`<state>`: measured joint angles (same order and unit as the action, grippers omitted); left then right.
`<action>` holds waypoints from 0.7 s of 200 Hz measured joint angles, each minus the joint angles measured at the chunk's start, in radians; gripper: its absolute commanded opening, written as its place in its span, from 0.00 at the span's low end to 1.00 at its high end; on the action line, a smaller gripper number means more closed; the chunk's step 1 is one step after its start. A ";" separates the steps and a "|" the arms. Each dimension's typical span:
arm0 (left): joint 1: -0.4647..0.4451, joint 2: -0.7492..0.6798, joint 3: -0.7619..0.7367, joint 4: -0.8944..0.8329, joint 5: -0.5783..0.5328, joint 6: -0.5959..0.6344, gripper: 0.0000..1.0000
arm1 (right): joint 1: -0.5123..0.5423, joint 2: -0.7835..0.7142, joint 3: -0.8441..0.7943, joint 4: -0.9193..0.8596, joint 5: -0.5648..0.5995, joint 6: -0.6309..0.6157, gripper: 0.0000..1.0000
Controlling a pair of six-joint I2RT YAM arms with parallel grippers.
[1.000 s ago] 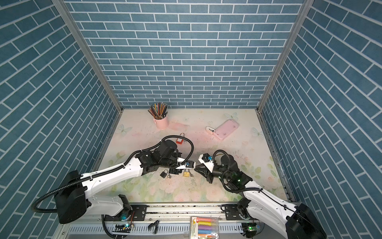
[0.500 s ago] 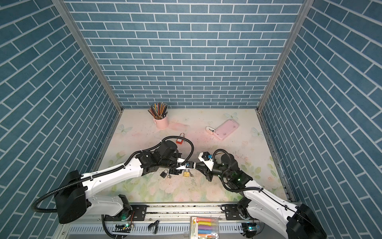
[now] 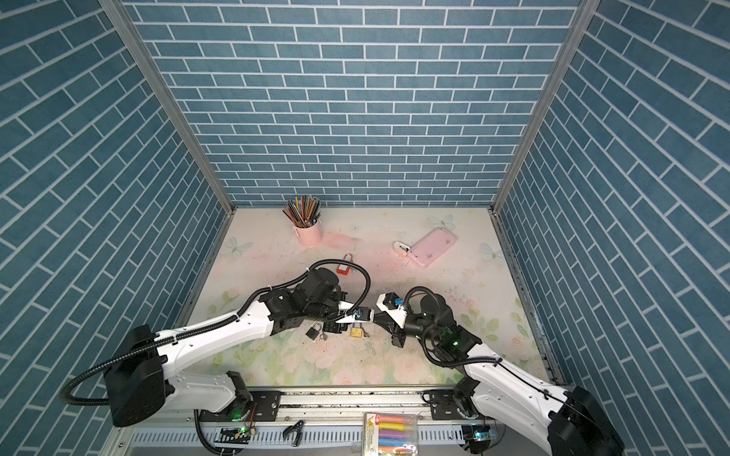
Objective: Lock with the key
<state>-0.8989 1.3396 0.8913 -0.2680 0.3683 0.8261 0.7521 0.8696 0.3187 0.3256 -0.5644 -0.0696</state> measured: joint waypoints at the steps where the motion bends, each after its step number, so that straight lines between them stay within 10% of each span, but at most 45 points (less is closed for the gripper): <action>1: 0.000 0.000 0.000 0.000 -0.001 0.000 0.00 | 0.000 0.000 0.000 0.000 0.000 -0.001 0.00; 140: -0.042 -0.005 -0.021 0.072 -0.146 -0.010 0.00 | 0.002 -0.006 0.051 -0.080 0.045 -0.042 0.00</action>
<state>-0.9409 1.3342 0.8707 -0.1955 0.2222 0.8162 0.7536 0.8635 0.3695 0.2451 -0.5190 -0.1120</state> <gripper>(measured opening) 0.144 0.041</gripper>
